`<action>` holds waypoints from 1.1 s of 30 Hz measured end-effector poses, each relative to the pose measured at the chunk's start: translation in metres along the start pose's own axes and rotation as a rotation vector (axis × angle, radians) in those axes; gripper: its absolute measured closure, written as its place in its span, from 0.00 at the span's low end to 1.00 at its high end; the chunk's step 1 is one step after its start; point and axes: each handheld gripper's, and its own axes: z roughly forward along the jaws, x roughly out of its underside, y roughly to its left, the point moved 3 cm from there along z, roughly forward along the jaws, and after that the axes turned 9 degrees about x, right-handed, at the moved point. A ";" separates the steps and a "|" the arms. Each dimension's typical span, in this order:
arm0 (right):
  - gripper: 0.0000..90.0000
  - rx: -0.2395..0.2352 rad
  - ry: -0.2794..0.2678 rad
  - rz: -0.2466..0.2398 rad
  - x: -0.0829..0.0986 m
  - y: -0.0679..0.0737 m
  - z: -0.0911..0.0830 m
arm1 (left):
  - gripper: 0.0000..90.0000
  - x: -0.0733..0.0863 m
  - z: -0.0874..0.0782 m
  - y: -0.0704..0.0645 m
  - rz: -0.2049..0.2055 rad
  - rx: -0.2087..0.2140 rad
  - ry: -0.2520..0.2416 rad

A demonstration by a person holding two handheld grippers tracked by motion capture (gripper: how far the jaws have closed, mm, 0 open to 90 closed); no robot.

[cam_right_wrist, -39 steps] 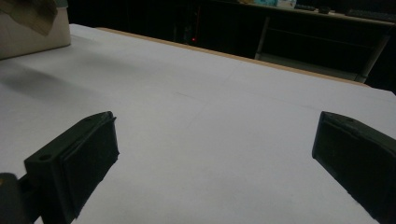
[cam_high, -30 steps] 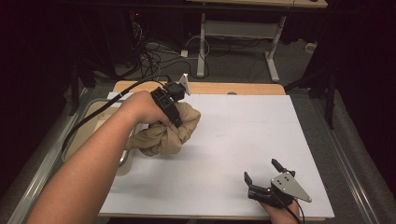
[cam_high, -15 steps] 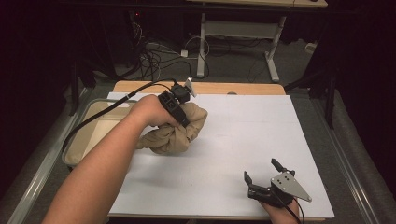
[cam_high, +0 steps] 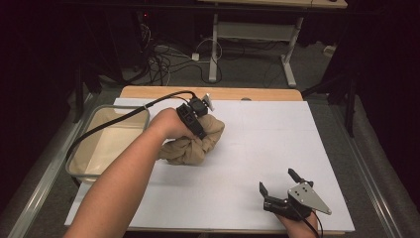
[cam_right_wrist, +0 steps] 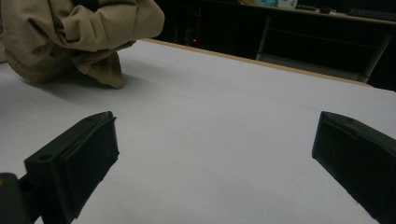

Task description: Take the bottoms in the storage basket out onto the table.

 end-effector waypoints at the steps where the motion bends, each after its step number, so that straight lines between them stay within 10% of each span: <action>1: 0.02 0.000 0.000 0.002 0.000 0.000 0.000 | 0.57 -0.001 0.003 0.000 0.004 0.002 -0.003; 12: 0.02 -0.004 0.001 0.002 0.000 -0.001 -0.001 | 0.45 -0.009 0.033 0.009 0.051 -0.016 -0.021; 33: 0.02 -0.036 0.007 -0.009 0.000 0.007 0.008 | 0.19 -0.003 0.071 0.034 -0.054 0.032 -0.073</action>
